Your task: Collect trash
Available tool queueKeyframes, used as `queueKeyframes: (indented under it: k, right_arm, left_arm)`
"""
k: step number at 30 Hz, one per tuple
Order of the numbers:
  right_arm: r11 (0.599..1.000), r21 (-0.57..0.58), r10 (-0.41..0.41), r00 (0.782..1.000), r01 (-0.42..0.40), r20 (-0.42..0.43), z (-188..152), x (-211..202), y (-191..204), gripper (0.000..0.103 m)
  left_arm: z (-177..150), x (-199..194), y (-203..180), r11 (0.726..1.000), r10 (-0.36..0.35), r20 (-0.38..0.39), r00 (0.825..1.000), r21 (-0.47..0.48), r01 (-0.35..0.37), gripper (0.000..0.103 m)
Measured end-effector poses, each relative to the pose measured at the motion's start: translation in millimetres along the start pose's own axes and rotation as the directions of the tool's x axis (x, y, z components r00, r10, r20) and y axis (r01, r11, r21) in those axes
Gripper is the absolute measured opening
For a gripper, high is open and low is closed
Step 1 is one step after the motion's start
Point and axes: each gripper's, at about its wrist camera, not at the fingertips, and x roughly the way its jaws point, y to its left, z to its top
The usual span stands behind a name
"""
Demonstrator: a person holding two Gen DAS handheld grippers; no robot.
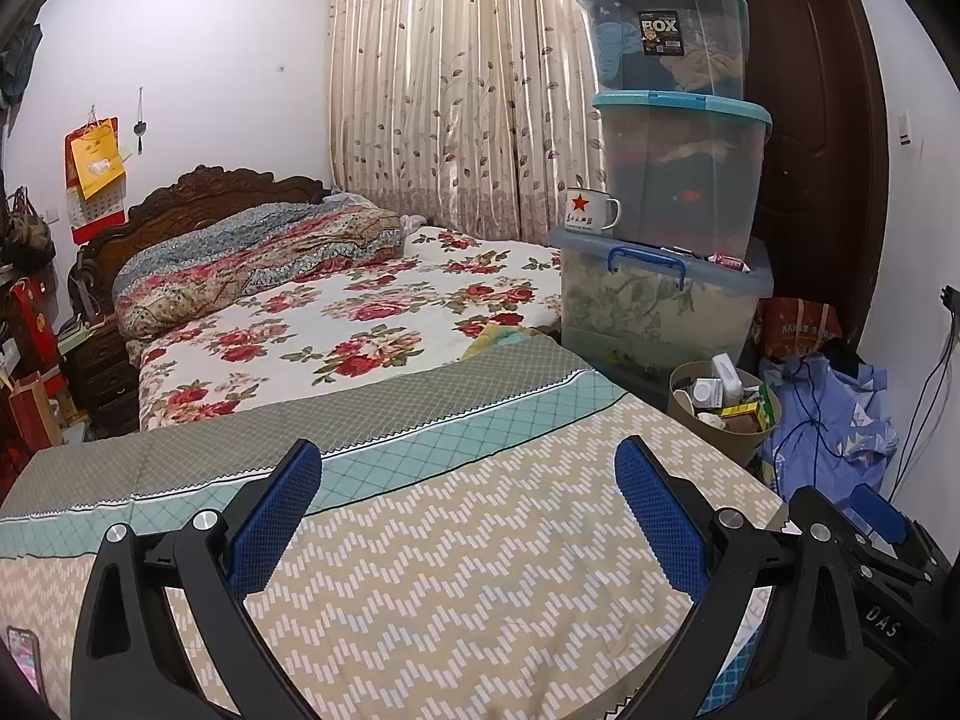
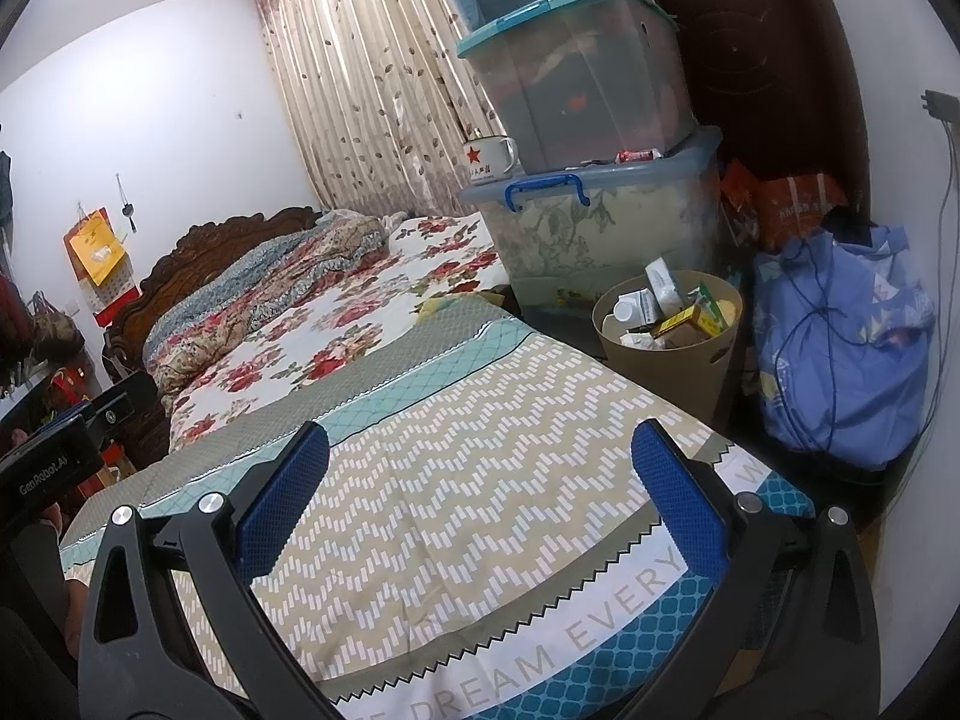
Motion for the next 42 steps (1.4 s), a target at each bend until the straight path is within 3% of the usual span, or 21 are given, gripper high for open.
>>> queueKeyframes:
  k: [20, 28, 42]
  right_arm:
    - [1.000, -0.007, 0.005, 1.000, -0.005, 0.003, 2, 0, -2, 0.100]
    - [1.000, -0.021, 0.005, 1.000, -0.005, 0.010, 5, -3, 1, 0.100]
    - [1.000, -0.018, 0.008, 1.000, -0.007, 0.027, 6, -5, 1, 0.100]
  left_arm:
    - [-7, 7, 0, 1.000, 0.004, -0.022, 1.000, 0.015, -0.004, 0.094]
    - [-16, 21, 2, 1.000, 0.021, -0.071, 0.997, 0.025, -0.019, 0.094]
    - [-19, 21, -3, 0.999, 0.026, -0.070, 0.997, 0.050, -0.023, 0.094]
